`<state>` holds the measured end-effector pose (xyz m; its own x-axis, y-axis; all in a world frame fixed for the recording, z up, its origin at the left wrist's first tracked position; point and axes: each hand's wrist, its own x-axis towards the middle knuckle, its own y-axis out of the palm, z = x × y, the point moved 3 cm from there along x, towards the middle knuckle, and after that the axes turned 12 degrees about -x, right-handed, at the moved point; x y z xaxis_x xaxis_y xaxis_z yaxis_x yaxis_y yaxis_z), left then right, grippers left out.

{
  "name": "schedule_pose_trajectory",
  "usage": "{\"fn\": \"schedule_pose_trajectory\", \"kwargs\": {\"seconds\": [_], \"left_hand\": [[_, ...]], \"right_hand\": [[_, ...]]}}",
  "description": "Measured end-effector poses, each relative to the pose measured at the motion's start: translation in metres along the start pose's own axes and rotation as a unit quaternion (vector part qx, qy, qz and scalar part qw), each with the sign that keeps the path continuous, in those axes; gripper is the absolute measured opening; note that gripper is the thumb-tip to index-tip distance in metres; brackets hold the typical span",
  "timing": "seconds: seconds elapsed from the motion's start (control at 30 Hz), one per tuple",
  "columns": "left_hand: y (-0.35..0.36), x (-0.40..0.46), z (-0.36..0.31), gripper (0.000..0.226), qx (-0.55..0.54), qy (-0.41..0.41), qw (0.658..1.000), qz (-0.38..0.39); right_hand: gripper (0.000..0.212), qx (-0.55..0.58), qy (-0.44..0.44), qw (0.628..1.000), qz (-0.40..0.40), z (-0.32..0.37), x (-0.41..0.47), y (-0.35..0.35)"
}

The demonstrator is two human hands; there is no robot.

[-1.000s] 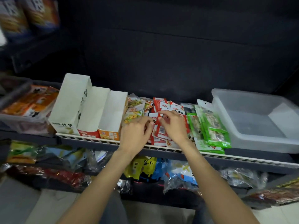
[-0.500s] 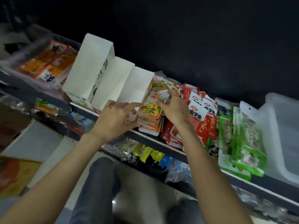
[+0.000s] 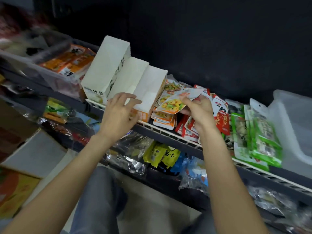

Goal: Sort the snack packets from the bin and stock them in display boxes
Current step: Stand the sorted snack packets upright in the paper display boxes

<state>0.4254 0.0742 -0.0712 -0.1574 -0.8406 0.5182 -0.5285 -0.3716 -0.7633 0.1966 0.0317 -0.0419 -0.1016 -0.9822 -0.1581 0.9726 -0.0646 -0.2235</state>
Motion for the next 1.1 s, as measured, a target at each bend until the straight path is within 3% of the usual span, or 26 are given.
{"fn": "schedule_pose_trajectory", "kwargs": {"seconds": [0.13, 0.3, 0.4, 0.5, 0.6, 0.77, 0.87, 0.93, 1.0, 1.1], "left_hand": [[-0.014, -0.013, 0.011, 0.024, -0.039, -0.042, 0.998, -0.017], [-0.037, -0.006, 0.012, 0.037, -0.234, -0.137, 0.962, -0.039], [-0.044, 0.002, 0.014, 0.039, -0.266, -0.155, 0.95, -0.045], [-0.039, 0.007, 0.024, 0.032, -0.191, -0.154, 0.969, -0.012], [-0.028, 0.003, 0.027, 0.029, -0.112, -0.121, 0.986, 0.032], [-0.023, -0.003, 0.026, 0.026, -0.186, -0.124, 0.974, 0.043], [-0.037, -0.011, 0.024, 0.036, -0.25, -0.141, 0.958, -0.009], [-0.057, -0.007, 0.015, 0.038, -0.277, -0.126, 0.951, -0.057], [-0.074, 0.006, -0.001, 0.033, -0.28, -0.088, 0.952, -0.084], [-0.077, 0.041, -0.032, 0.027, -0.259, -0.025, 0.965, -0.034]], "right_hand": [[0.012, -0.054, -0.155, 0.986, -0.039, 0.027, -0.025, 0.01], [0.009, -0.138, -0.278, 0.95, -0.036, 0.052, -0.034, 0.064], [0.017, -0.284, -0.345, 0.89, -0.092, 0.04, -0.026, 0.087], [0.018, -0.34, -0.357, 0.862, -0.119, 0.026, -0.022, 0.091], [0.022, -0.385, -0.325, 0.859, -0.088, 0.013, -0.021, 0.089], [0.029, -0.51, -0.311, 0.802, -0.004, 0.0, -0.027, 0.084], [0.035, -0.512, -0.344, 0.785, 0.058, 0.001, -0.031, 0.079], [0.04, -0.481, -0.379, 0.787, 0.074, 0.008, -0.033, 0.064], [0.042, -0.425, -0.391, 0.815, 0.041, 0.016, -0.028, 0.04], [0.032, -0.341, -0.315, 0.885, -0.035, 0.022, -0.009, 0.0]]}}
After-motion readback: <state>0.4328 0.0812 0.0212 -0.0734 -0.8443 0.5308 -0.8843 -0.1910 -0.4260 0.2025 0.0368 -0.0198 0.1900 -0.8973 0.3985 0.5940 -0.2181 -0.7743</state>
